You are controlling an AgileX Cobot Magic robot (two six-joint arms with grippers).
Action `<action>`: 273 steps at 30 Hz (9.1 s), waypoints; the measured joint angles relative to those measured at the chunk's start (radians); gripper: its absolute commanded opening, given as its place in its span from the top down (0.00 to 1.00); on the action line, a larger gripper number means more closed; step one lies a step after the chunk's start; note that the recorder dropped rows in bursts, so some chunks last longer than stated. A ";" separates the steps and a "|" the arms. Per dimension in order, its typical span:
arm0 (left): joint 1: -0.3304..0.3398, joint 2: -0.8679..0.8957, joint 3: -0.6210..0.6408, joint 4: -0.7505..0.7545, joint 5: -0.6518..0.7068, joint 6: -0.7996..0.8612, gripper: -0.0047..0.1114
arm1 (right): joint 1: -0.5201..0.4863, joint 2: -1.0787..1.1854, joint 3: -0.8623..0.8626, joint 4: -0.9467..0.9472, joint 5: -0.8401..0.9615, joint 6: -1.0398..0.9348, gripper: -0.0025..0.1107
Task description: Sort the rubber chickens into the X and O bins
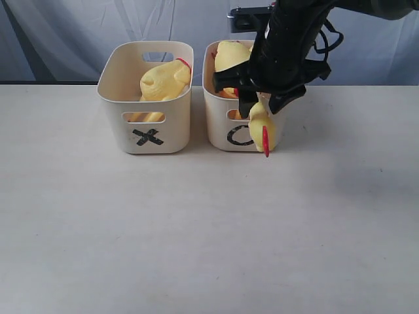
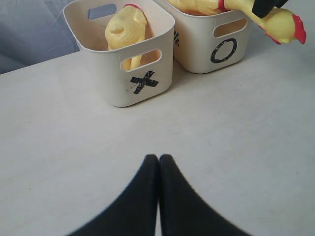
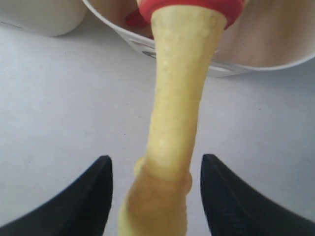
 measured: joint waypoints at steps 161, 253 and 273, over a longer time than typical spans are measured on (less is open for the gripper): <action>0.187 -0.364 0.113 0.178 -0.099 0.000 0.96 | -0.499 -1.920 1.688 -0.256 -1.503 0.256 0.98; 0.187 -0.362 0.449 0.231 -0.425 -0.149 0.96 | -0.499 -1.920 1.688 -0.168 -0.798 -0.062 0.98; 0.321 -0.362 0.449 0.231 -0.425 -0.151 0.96 | -0.417 -1.920 1.688 -0.168 -0.796 -0.062 0.98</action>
